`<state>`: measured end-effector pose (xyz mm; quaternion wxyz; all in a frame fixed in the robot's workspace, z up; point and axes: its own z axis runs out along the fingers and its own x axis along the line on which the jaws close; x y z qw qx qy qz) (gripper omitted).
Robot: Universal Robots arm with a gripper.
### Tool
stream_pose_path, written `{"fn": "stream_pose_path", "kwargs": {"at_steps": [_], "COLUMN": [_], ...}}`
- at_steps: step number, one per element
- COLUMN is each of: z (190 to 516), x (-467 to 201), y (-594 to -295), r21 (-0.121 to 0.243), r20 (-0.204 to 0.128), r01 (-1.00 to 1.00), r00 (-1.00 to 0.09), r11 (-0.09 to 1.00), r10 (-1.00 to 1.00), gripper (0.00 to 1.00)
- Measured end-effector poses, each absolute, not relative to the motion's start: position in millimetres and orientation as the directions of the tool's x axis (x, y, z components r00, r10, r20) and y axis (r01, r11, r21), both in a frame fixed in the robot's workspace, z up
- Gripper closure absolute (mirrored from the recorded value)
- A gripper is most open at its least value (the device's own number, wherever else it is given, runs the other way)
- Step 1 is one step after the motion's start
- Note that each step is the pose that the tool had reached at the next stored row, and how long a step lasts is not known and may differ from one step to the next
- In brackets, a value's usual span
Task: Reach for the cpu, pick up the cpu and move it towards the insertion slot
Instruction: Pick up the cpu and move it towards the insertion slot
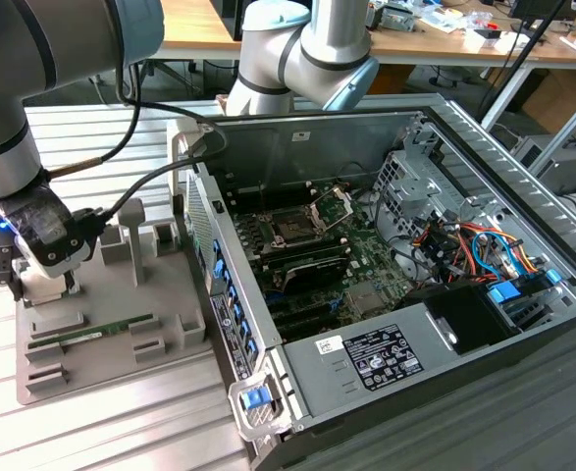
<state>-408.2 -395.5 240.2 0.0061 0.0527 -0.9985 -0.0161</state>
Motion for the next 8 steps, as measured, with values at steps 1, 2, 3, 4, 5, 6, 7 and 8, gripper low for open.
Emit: {"fn": "stream_pose_path", "kwargs": {"at_steps": [1, 2, 3, 4, 5, 6, 7, 8], "z": [240.9, 241.5, 242.2, 242.6, 243.6, 244.6, 245.2, 246.6], "x": [-408.2, -408.2, -408.2, -408.2, -408.2, -408.2, -408.2, -408.2], "y": [-395.5, -395.5, -395.5, -395.5, -395.5, -395.5, -395.5, -395.5], "r21": [0.033, 0.033, 0.033, 0.033, 0.033, 0.033, 0.033, 0.033], "r20": [0.010, 0.010, 0.010, 0.010, 0.010, 0.010, 0.010, 0.010], "r01": [-0.105, -0.105, -0.105, -0.105, -0.105, -0.105, -0.105, -0.105], "r00": [-0.994, -0.994, -0.994, -0.994, -0.994, -0.994, -0.994, -0.994], "r11": [0.994, 0.994, 0.994, 0.994, 0.994, 0.994, 0.994, 0.994], "r10": [-0.105, -0.105, -0.105, -0.105, -0.105, -0.105, -0.105, -0.105], "gripper": [0.45, 0.45, 0.45, 0.45, 0.45, 0.45, 0.45, 0.45]}}
